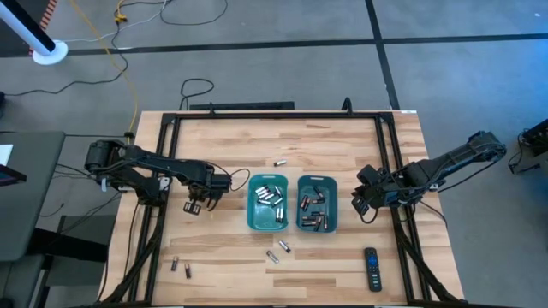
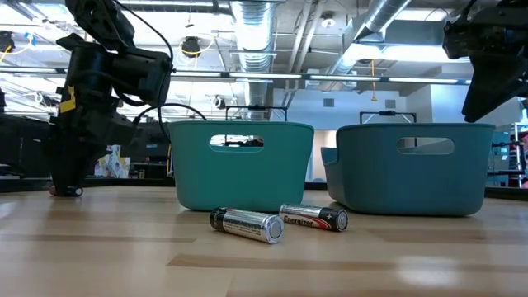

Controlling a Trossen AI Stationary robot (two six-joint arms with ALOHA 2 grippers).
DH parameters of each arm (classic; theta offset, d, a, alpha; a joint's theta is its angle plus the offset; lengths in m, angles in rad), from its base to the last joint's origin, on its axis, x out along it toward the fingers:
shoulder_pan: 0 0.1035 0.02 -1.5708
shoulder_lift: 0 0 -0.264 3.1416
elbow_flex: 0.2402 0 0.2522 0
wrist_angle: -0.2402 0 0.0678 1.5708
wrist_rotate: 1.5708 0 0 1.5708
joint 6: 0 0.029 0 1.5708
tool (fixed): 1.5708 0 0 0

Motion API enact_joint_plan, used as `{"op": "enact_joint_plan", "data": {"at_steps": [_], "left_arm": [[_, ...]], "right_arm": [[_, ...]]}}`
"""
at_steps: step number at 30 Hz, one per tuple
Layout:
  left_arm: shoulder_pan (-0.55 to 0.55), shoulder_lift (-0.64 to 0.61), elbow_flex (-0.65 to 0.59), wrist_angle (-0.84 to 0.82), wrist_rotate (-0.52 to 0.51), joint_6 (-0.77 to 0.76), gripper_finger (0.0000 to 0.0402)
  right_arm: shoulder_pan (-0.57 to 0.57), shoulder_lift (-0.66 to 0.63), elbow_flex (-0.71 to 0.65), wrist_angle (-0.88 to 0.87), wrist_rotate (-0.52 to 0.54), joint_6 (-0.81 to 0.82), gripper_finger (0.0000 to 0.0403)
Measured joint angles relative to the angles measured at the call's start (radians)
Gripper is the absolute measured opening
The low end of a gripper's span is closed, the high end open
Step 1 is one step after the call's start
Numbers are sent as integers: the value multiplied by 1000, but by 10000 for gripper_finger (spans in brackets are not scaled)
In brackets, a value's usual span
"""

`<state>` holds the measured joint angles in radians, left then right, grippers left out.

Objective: Sort batteries
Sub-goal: Put the black battery into the blue bin

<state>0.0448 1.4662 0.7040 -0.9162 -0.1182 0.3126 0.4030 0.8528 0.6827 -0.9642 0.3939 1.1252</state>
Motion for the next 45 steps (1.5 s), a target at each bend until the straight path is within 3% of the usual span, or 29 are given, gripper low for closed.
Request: {"op": "enact_joint_plan", "data": {"at_steps": [5, 11, 23, 30, 36, 45], "left_arm": [[0, 2, 18, -6, -67, -37, 36], [0, 1, 121, -80, -73, -81, 36], [-3, -1, 471, -280, -136, -100, 36], [-13, 14, 650, -224, -176, -137, 36], [-66, 186, 797, -81, -191, -148, 36], [-139, 576, 1162, 173, -172, -125, 36]], "right_arm": [[0, 0, 0, 0, 0, 0, 123], [0, 0, 0, 0, 0, 0, 123], [0, 0, 0, 0, 0, 0, 123], [0, 0, 0, 0, 0, 0, 123], [0, 0, 0, 1, 0, 0, 123], [0, 0, 0, 4, 0, 0, 123]]}}
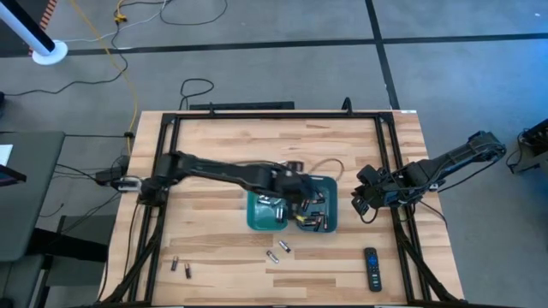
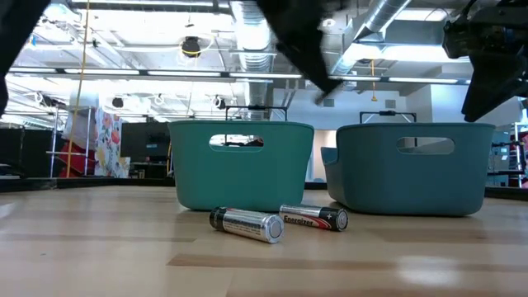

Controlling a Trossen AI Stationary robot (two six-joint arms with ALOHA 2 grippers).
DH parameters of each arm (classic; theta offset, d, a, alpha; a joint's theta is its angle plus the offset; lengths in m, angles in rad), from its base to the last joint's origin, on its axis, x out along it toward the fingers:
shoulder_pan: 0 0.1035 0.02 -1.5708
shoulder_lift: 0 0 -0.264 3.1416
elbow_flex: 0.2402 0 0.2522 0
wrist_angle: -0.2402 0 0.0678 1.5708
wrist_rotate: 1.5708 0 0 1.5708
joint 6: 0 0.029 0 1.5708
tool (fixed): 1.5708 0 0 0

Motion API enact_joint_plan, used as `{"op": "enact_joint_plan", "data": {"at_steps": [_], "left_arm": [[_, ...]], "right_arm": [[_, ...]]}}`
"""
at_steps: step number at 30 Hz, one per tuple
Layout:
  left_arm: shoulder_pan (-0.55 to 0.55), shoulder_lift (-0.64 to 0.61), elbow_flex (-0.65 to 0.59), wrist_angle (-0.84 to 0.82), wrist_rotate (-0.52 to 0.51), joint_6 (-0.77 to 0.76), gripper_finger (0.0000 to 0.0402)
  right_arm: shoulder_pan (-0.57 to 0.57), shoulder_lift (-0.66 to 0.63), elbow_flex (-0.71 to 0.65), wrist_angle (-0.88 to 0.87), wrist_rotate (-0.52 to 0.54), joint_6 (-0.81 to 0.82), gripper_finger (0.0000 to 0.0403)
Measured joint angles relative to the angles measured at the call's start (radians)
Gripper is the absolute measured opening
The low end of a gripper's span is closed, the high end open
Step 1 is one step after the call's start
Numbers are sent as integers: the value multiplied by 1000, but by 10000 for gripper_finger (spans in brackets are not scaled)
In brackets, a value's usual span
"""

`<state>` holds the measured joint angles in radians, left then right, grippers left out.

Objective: Sort batteries
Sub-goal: Put the black battery into the blue bin

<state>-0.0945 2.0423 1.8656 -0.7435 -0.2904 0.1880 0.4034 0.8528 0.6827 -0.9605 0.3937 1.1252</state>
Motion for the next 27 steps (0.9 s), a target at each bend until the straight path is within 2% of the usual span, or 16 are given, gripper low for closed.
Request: {"op": "enact_joint_plan", "data": {"at_steps": [7, 12, 27], "left_arm": [[-11, 251, 186, 38, 58, -38, 36], [-11, 363, 272, 30, 96, -99, 36], [-10, 367, 274, 28, 102, -227, 91]], "right_arm": [[0, 0, 0, -1, 0, 0, 123], [0, 0, 0, -4, 0, -5, 123], [0, 0, 0, -4, 0, -8, 123]]}}
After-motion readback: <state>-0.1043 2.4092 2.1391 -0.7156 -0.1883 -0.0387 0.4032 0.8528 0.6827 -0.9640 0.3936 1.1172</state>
